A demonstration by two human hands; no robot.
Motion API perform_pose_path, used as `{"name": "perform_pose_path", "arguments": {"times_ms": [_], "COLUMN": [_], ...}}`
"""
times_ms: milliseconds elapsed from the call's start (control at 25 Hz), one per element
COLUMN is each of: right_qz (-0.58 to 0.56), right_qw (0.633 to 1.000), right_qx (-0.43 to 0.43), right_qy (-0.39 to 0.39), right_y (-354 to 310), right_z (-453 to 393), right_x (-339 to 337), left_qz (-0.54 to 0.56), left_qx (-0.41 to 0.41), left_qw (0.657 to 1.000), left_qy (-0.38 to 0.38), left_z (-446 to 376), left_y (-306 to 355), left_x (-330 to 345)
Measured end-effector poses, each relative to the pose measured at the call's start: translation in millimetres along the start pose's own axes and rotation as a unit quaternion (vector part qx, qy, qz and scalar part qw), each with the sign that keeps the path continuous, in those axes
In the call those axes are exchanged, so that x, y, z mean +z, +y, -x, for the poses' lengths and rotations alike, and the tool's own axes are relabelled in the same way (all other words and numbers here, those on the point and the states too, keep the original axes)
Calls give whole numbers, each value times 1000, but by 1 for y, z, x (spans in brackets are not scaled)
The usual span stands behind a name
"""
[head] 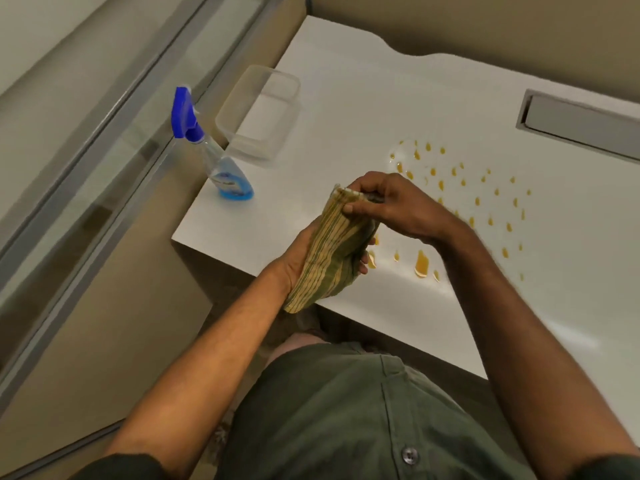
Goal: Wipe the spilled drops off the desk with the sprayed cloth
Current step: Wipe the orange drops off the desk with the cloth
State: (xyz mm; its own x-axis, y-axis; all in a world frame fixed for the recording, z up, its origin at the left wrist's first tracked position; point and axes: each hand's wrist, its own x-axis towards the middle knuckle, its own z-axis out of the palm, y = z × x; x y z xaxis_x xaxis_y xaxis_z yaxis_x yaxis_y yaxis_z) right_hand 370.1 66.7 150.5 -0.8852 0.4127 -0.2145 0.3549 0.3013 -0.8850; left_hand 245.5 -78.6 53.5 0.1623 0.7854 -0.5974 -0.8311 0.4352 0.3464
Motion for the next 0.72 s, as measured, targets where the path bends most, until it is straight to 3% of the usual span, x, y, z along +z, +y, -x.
{"name": "perform_pose_path", "arguments": {"times_ms": [160, 280, 400, 600, 720], "right_qz": [27, 27, -24, -134, -270], "right_qw": [998, 998, 999, 990, 946], "right_qx": [-44, -43, -31, -31, 5], "right_qy": [-31, -48, -31, 21, 177], "right_y": [10, 20, 31, 58, 73], "right_z": [49, 78, 101, 126, 132], "right_x": [-28, -44, -53, -49, -33], "left_qz": [-99, -273, -357, -343, -278], "left_qx": [22, 74, 86, 61, 124], "left_qw": [995, 959, 930, 937, 952], "left_qy": [2, -13, -29, -11, 39], "left_z": [0, 4, 5, -4, -14], "left_y": [-10, -7, -10, -35, -57], "left_x": [16, 26, 43, 62, 71]}}
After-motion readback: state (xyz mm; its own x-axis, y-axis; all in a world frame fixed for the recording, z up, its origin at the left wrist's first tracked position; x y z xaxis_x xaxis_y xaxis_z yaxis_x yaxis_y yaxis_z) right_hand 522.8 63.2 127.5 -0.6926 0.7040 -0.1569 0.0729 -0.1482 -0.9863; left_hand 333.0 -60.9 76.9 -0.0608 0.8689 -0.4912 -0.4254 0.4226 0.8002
